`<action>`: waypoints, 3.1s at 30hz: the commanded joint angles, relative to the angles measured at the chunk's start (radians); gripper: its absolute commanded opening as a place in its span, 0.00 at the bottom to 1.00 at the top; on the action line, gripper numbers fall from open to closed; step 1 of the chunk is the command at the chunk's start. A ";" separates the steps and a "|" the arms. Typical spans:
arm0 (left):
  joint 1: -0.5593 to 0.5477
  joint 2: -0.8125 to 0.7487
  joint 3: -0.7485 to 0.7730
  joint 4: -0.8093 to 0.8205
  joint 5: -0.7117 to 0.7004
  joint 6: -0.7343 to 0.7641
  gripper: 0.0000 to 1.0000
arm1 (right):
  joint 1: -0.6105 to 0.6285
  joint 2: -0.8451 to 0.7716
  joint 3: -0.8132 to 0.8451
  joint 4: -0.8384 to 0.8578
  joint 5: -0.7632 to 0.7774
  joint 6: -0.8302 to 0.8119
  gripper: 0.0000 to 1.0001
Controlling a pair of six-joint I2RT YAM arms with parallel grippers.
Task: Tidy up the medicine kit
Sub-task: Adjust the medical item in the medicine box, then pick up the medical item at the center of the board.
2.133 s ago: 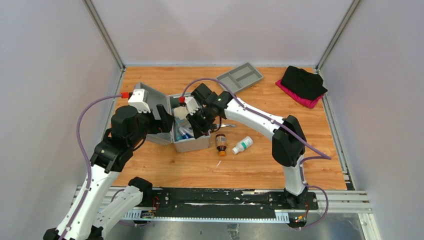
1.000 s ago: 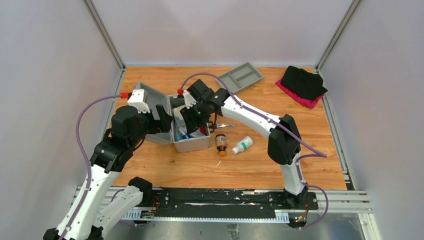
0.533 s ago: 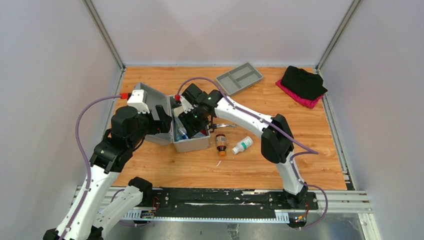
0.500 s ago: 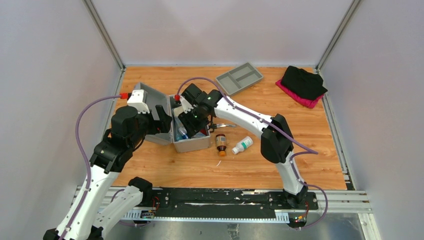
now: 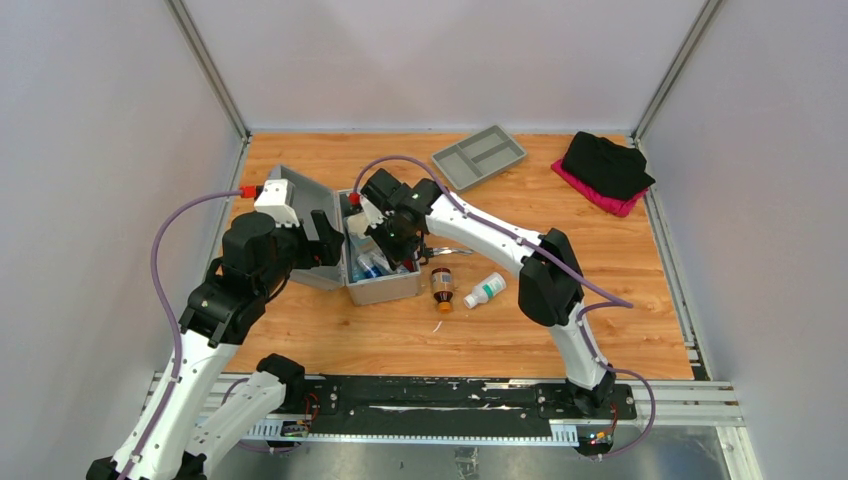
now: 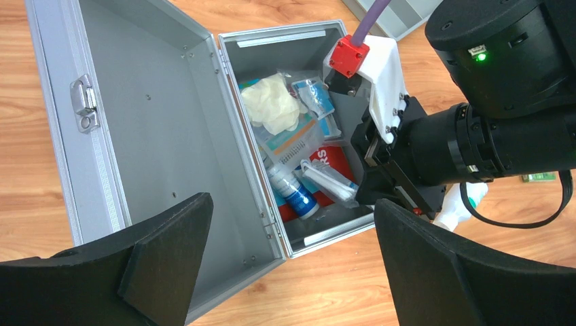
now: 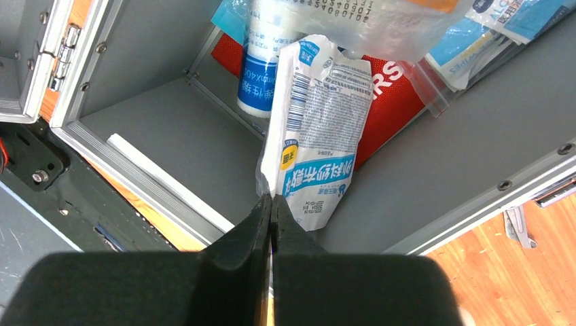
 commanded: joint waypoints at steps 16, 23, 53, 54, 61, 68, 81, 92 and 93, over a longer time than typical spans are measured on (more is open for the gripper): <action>0.000 -0.006 0.044 -0.010 -0.028 0.023 0.95 | -0.032 -0.128 -0.025 0.218 -0.258 0.123 0.00; 0.000 -0.008 0.042 -0.011 -0.028 0.023 0.95 | -0.080 -0.140 -0.122 0.328 -0.346 0.230 0.00; 0.001 0.029 -0.050 0.055 0.063 -0.005 0.96 | -0.368 -0.695 -0.639 0.354 0.409 0.227 0.61; 0.001 0.031 -0.052 0.060 0.067 -0.005 0.96 | -0.408 -0.732 -0.685 0.353 0.430 0.252 0.66; 0.001 0.039 -0.078 0.081 0.078 -0.004 0.99 | -0.729 -0.897 -0.927 0.302 0.452 0.350 0.93; 0.001 0.046 -0.094 0.098 0.088 0.012 1.00 | -0.900 -0.868 -1.004 0.212 0.382 0.259 0.99; 0.001 0.052 -0.101 0.109 0.129 0.009 1.00 | -0.976 -0.657 -0.993 0.224 0.227 0.047 0.99; 0.001 0.050 -0.101 0.112 0.148 0.006 1.00 | -1.000 -0.499 -0.948 0.228 0.189 -0.020 0.95; 0.001 0.051 -0.099 0.112 0.154 0.008 1.00 | -1.000 -0.479 -0.943 0.228 0.186 -0.022 0.94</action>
